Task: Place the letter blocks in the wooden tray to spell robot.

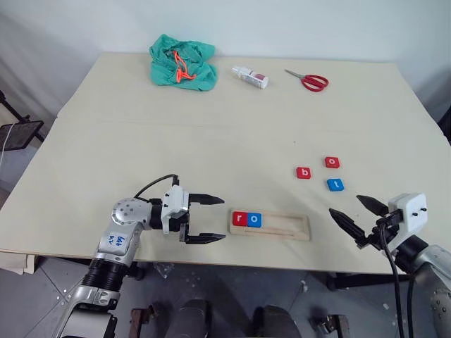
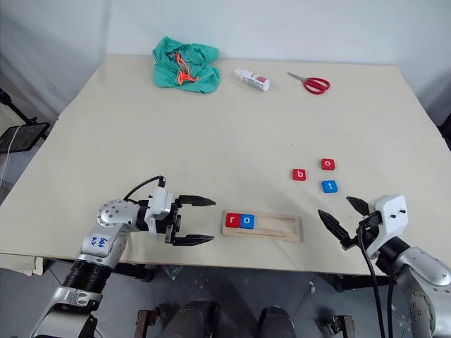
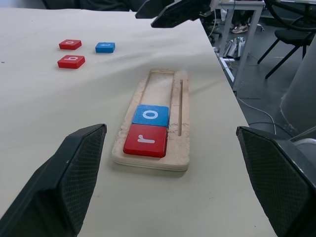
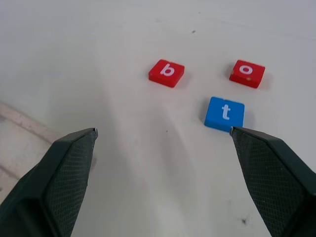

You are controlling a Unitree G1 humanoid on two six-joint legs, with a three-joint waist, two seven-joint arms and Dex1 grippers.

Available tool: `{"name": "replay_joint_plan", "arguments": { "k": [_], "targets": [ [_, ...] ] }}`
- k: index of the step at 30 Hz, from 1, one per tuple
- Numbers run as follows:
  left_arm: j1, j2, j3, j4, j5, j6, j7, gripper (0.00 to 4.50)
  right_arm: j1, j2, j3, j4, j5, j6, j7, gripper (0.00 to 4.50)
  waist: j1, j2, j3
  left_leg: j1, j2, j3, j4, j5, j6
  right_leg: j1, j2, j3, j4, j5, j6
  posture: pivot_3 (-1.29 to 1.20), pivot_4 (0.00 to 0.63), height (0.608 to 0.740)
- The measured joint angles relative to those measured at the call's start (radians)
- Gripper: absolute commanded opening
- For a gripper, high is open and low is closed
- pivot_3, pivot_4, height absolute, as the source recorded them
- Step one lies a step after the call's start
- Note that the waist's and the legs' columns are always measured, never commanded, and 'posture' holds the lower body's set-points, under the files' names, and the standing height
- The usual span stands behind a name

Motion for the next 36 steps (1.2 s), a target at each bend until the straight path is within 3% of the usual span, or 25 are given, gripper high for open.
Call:
{"name": "replay_joint_plan", "arguments": {
  "k": [7, 18, 36],
  "targets": [
    [0.006, 0.004, 0.005, -0.002, 0.0, 0.0, 0.011, 4.47, -0.076, 0.008, 0.045, 0.001, -0.008, 0.029, -0.05, 4.5, -0.004, 0.0, 0.0, 0.001, 0.001, 0.0, 0.0, 0.0, 0.0, 0.0, 0.001, 0.0, 0.0, 0.0, 0.0, 0.0, 0.15, 0.74],
    [0.053, 0.014, 0.02, -0.042, 0.0, -0.004, 0.042, 4.47, -0.405, 0.189, 0.244, 0.124, -0.102, 0.161, -0.322, 4.5, -0.004, 0.001, 0.0, 0.0, 0.0, -0.001, -0.001, 0.0, 0.0, -0.002, 0.0, 0.001, 0.002, 0.0, 0.0, 0.0, 0.15, 0.74],
    [0.091, 0.014, 0.019, -0.117, -0.006, -0.004, 0.089, 4.47, -0.549, 0.302, 0.318, 0.451, -0.297, -0.021, -0.412, 4.5, -0.03, 0.001, -0.001, 0.001, 0.0, 0.0, -0.003, 0.0, 0.0, -0.002, 0.0, 0.001, 0.002, 0.0, 0.0, 0.0, 0.15, 0.74]
  ]
}}
